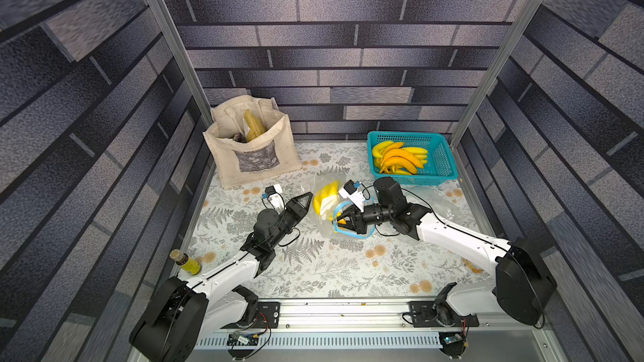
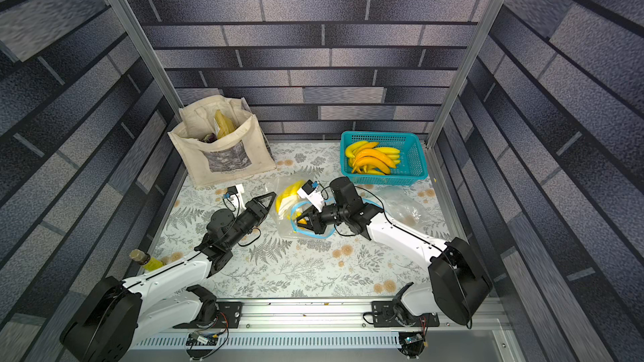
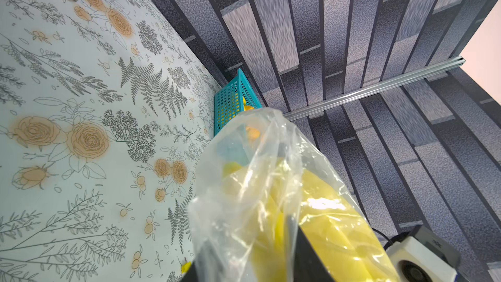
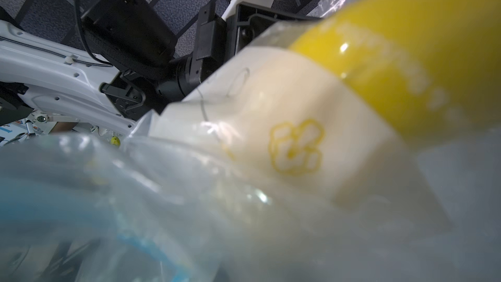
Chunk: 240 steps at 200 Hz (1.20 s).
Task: Open the zip-top bag and take out the banana
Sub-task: Pick up the banana from the zipper food storage bag, then place the banana in the basket.
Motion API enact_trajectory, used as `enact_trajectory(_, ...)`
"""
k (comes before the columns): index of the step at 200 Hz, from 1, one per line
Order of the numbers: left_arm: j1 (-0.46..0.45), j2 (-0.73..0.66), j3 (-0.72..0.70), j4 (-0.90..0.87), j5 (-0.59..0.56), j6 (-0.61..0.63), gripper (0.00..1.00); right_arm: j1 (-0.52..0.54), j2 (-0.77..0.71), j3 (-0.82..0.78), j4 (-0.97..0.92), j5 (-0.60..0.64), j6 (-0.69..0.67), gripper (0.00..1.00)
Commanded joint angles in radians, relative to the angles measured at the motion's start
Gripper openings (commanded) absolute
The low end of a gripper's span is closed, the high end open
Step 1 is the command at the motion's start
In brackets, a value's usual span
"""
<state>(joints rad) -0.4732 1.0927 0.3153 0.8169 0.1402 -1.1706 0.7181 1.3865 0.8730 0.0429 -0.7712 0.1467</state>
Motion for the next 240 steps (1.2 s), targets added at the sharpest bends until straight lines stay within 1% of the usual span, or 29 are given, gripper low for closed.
enact_trajectory(1,0.029,-0.020,0.032,-0.033,-0.029,0.012,0.00,0.010,-0.007,-0.028,0.049,-0.012,0.019,0.00)
enact_trajectory(25,0.056,0.007,0.029,-0.064,-0.032,0.017,0.00,0.012,0.000,-0.031,0.068,-0.033,0.043,0.00)
enact_trajectory(45,0.081,0.049,0.049,-0.138,-0.051,0.075,0.00,0.014,0.008,-0.015,0.041,-0.044,0.045,0.00)
enact_trajectory(66,0.131,0.120,0.086,-0.170,-0.026,0.138,0.00,0.015,0.002,0.010,-0.039,-0.058,0.026,0.00)
enact_trajectory(96,0.229,0.219,0.142,-0.171,-0.007,0.185,0.00,0.016,-0.030,0.029,-0.190,-0.091,-0.021,0.00)
enact_trajectory(112,0.255,0.262,0.191,-0.199,-0.010,0.248,0.00,0.017,-0.066,0.027,-0.267,-0.091,-0.054,0.00)
enact_trajectory(129,0.260,0.301,0.246,-0.249,-0.050,0.318,0.00,0.016,-0.116,0.017,-0.313,-0.103,-0.062,0.00)
enact_trajectory(161,0.267,0.352,0.291,-0.261,-0.142,0.370,0.00,0.017,-0.231,0.000,-0.358,-0.162,-0.040,0.00)
enact_trajectory(176,0.250,0.362,0.310,-0.290,-0.213,0.402,0.00,0.016,-0.305,0.017,-0.427,-0.174,-0.040,0.00)
enact_trajectory(188,0.238,0.370,0.310,-0.294,-0.285,0.416,0.00,0.017,-0.364,0.039,-0.513,-0.146,-0.058,0.00)
enact_trajectory(202,0.232,0.386,0.307,-0.293,-0.342,0.415,0.00,0.015,-0.414,0.076,-0.632,-0.097,-0.100,0.00)
enact_trajectory(211,0.226,0.401,0.307,-0.289,-0.360,0.419,0.00,0.010,-0.451,0.101,-0.716,-0.002,-0.134,0.00)
enact_trajectory(218,0.215,0.412,0.306,-0.280,-0.371,0.430,0.00,0.001,-0.467,0.109,-0.742,0.055,-0.150,0.00)
enact_trajectory(229,0.200,0.431,0.304,-0.268,-0.371,0.444,0.00,-0.022,-0.484,0.128,-0.762,0.172,-0.162,0.00)
enact_trajectory(234,0.192,0.439,0.303,-0.257,-0.364,0.448,0.00,-0.038,-0.482,0.138,-0.761,0.255,-0.174,0.00)
enact_trajectory(240,0.184,0.452,0.303,-0.247,-0.355,0.453,0.00,-0.060,-0.469,0.149,-0.754,0.325,-0.192,0.00)
